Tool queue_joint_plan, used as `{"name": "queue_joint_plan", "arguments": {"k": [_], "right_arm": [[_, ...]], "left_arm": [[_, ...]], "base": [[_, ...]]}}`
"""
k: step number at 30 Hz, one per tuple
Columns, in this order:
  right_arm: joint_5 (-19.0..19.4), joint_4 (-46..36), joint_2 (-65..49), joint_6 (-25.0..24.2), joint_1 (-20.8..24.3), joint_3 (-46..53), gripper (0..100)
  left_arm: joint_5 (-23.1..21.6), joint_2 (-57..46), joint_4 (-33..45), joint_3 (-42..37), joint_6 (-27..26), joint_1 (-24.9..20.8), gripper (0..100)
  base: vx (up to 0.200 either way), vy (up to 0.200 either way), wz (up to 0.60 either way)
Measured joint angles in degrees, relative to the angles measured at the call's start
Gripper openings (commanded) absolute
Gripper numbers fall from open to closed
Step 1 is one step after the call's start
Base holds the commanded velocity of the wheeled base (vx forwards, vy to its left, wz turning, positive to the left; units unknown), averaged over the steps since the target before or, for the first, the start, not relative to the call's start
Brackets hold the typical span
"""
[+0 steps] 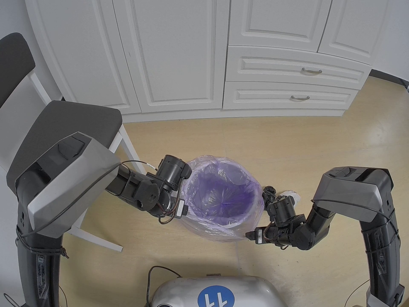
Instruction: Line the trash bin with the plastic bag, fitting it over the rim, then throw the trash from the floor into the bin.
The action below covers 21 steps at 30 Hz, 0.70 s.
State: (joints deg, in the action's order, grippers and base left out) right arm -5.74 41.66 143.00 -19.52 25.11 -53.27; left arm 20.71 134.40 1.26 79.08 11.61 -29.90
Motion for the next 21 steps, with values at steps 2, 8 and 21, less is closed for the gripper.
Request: {"name": "queue_joint_plan", "arguments": {"k": [2, 8, 21], "right_arm": [[-0.05, 0.00, 0.00, -0.05, 0.00, 0.00, 100], [-0.06, -0.02, 0.00, -0.05, 0.00, 0.00, 100], [-0.24, 0.49, 0.02, -0.24, -0.34, -0.13, 100]], "left_arm": [[-0.13, -0.20, 0.11, -0.52, -0.26, 0.20, 100], [-0.18, 1.43, -0.15, 0.05, -0.88, 1.00, 100], [-3.56, 11.63, -0.09, 10.67, 0.16, 5.96, 100]], "base": [[0.000, 0.000, 0.00], [0.000, 0.000, 0.00], [0.000, 0.000, 0.00]]}}
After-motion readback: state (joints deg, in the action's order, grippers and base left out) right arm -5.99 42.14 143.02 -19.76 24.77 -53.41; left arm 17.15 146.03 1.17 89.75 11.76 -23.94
